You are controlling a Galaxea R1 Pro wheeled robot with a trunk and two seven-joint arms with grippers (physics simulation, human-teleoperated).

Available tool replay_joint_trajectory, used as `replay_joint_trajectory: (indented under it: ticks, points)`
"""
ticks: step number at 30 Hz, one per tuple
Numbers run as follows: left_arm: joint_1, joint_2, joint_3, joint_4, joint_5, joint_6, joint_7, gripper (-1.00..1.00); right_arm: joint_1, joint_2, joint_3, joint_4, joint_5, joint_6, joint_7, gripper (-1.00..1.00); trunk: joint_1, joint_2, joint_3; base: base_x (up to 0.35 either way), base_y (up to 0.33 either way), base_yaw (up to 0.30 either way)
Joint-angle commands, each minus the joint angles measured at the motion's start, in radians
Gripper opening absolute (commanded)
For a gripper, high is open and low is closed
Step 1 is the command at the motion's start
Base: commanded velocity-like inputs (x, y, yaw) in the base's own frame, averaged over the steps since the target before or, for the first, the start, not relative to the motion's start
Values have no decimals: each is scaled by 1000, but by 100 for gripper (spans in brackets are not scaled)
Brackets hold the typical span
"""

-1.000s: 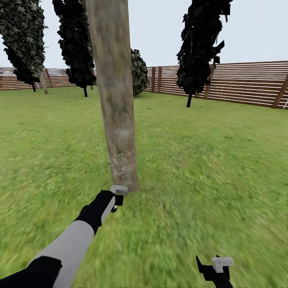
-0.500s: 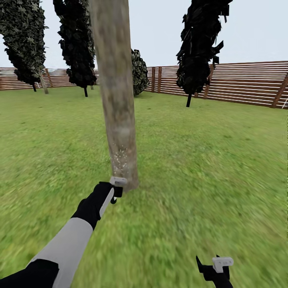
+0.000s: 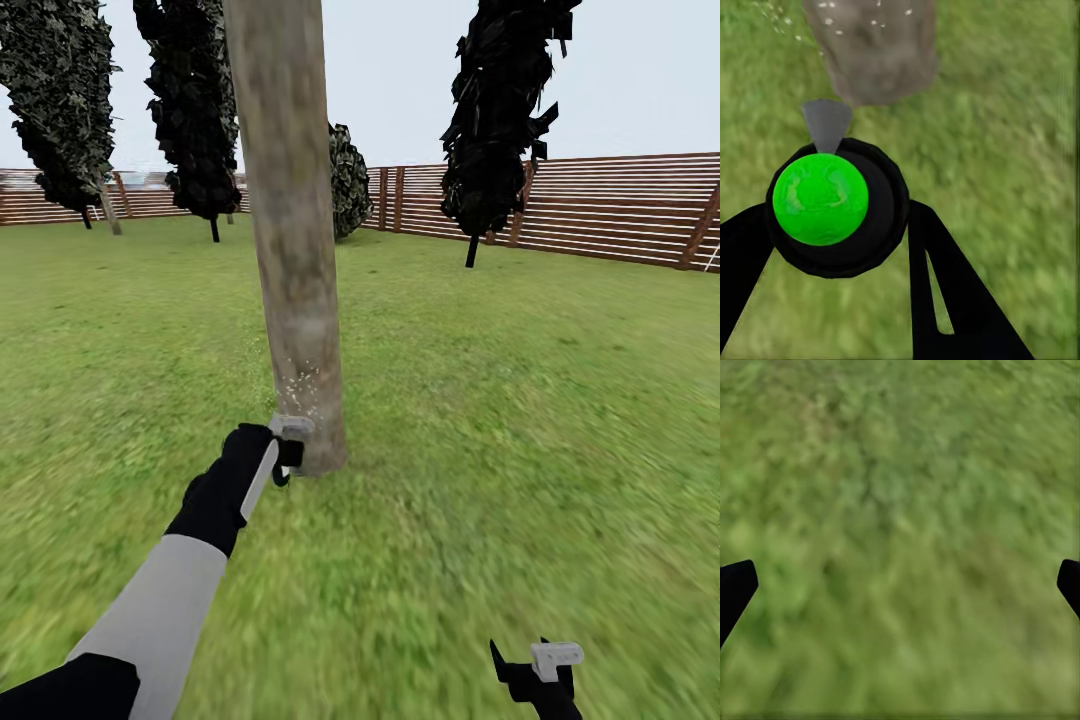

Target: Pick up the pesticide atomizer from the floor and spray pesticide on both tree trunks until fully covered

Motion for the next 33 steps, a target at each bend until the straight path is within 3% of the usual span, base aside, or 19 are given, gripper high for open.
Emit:
replay_joint_trajectory:
  ticks: [1, 5, 14, 23, 33]
  points:
    - [0, 2, 1, -17, 0, 19, 0, -100, 0, 0, 0, 0, 0, 0, 0, 100, 0, 0, 0, 0, 0, 0]
    - [0, 24, 16, -38, 2, 42, 0, -100, 0, 0, 0, 0, 0, 0, 0, 100, 0, 0, 0, 0, 0, 0]
    - [-15, 6, 18, -124, 2, 48, 0, -100, 0, 0, 0, 0, 0, 0, 0, 100, 0, 0, 0, 0, 0, 0]
    - [-20, 45, 23, -128, -3, 48, 0, -100, 0, 0, 0, 0, 0, 0, 0, 100, 0, 0, 0, 0, 0, 0]
    - [-20, 24, 16, -177, 1, 48, 0, -100, 0, 0, 0, 0, 0, 0, 0, 100, 0, 0, 0, 108, 0, 0]
